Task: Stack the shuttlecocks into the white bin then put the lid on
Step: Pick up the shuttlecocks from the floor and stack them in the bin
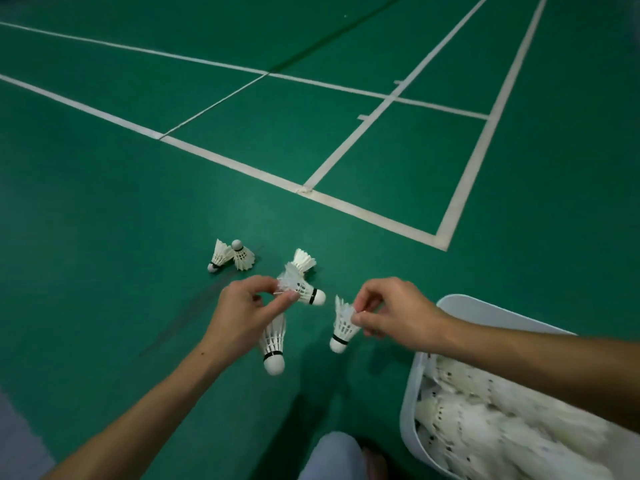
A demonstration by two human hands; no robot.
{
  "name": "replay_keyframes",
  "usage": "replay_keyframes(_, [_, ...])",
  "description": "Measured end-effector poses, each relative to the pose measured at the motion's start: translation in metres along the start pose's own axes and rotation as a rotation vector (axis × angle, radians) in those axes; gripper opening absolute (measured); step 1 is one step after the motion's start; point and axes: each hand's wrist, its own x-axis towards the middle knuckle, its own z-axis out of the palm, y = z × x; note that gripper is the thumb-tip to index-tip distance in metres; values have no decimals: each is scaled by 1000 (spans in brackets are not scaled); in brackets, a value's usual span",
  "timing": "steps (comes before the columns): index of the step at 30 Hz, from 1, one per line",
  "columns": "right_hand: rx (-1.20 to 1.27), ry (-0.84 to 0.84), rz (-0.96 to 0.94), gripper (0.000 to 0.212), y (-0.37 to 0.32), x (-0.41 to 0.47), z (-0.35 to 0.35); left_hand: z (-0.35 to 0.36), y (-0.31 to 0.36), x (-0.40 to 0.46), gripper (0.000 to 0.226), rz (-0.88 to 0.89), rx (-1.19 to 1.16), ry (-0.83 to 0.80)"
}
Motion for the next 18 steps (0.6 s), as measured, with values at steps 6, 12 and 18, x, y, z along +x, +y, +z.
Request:
replay_keyframes(6, [-43, 174, 113, 14, 11, -111, -71, -3, 129, -17, 18, 308, 200, -295])
replay_keyframes(12, [24, 327, 309, 8, 47, -162, -109, 22, 222, -12, 17, 577, 525, -503])
replay_keyframes(18, [123, 437, 531, 6, 107, -155, -85, 96, 215, -7, 26, 677, 653, -641])
